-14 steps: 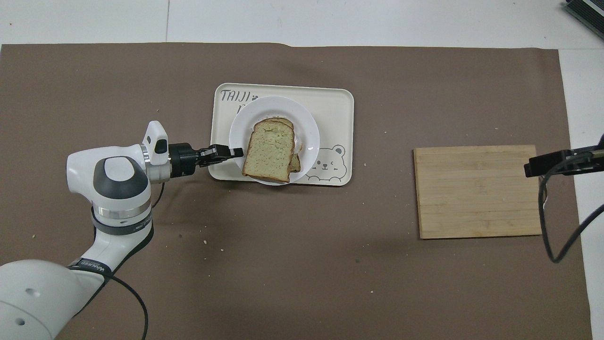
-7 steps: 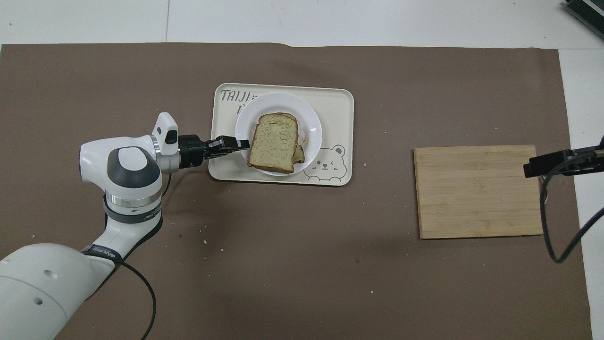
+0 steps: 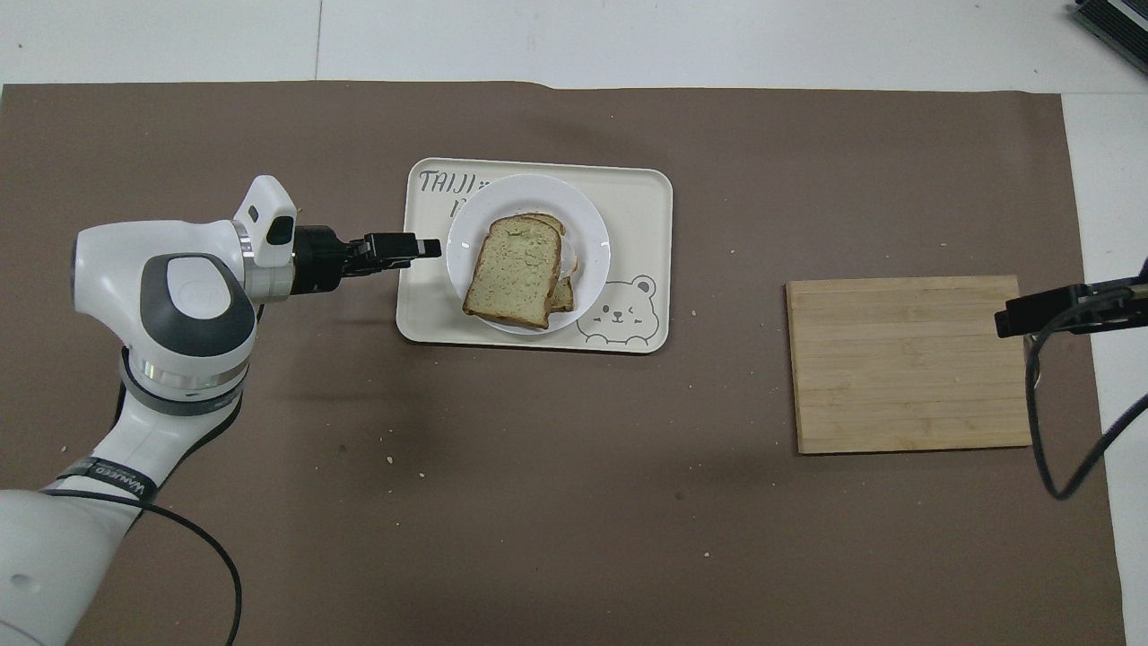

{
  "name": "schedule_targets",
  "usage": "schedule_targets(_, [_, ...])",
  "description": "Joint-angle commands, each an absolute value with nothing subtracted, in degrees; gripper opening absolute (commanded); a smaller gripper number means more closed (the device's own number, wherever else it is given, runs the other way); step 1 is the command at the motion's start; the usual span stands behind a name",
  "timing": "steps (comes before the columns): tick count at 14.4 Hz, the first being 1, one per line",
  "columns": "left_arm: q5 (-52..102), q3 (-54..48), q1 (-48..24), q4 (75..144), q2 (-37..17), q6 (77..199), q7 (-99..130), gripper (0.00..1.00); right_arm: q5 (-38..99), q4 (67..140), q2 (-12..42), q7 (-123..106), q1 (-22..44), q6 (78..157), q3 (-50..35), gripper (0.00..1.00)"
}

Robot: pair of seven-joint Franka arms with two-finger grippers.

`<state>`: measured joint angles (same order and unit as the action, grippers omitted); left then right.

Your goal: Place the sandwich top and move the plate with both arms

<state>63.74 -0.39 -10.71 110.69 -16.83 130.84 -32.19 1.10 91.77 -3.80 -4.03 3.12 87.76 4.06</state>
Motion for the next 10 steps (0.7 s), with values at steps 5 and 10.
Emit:
schedule_targets(5, [27.0, 7.1, -10.2, 101.8, -6.1, 115.4, -19.6, 1.0, 1.9, 91.7, -4.2, -5.4, 2.8, 87.6, 4.0, 1.0])
schedule_targets(10, [13.5, 9.8, -8.3, 81.8, -6.2, 92.3, -18.6, 1.0, 1.9, 91.7, -4.2, -5.4, 2.8, 87.5, 4.0, 1.0])
